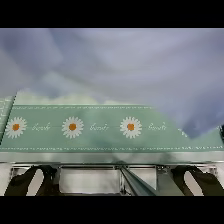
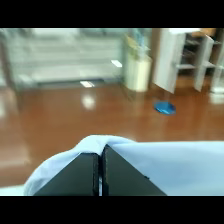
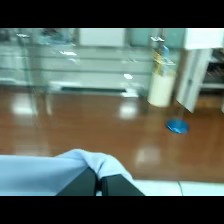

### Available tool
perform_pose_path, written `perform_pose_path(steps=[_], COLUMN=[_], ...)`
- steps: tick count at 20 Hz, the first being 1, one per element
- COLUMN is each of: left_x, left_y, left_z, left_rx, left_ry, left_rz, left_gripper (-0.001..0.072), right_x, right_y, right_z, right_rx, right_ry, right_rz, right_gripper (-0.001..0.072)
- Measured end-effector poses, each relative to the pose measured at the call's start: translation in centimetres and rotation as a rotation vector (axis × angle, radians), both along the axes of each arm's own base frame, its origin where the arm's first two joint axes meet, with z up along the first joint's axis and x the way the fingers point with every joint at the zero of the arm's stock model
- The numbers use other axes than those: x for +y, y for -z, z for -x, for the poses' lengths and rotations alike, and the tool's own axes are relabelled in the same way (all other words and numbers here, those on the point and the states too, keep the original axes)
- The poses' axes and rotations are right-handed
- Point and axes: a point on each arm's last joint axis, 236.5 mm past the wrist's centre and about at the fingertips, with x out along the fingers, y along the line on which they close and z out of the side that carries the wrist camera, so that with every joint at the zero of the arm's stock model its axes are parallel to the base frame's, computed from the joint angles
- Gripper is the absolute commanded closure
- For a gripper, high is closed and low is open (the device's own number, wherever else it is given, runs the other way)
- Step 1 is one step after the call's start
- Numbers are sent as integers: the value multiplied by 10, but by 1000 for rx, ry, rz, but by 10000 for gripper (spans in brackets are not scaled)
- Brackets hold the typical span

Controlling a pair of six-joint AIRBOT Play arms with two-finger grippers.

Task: Fold the shirts.

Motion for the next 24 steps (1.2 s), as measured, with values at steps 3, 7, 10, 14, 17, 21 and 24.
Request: perform_pose_path(steps=[3,7,10,14,17,21,24], left_x=[8,34,40,34,32,24,20], left_y=[3,26,81,204,298,396,449], left_z=[31,21,-29,-118,-185,-270,-326], left_rx=[-1,97,304,665,858,968,1013], left_ry=[-37,-116,-127,-90,-78,-66,-78], left_rz=[-11,11,16,12,30,103,185], left_gripper=[685,685,685,685,685,685,685], right_x=[5,14,15,14,10,2,-5], right_y=[19,63,122,220,288,375,425], right_z=[16,8,-22,-86,-145,-230,-290], right_rx=[55,212,396,634,754,866,905], right_ry=[-9,-49,-77,-122,-140,-151,-147], right_rz=[-19,-60,-110,-195,-256,-352,-410], right_gripper=[688,688,688,688,688,688,688])
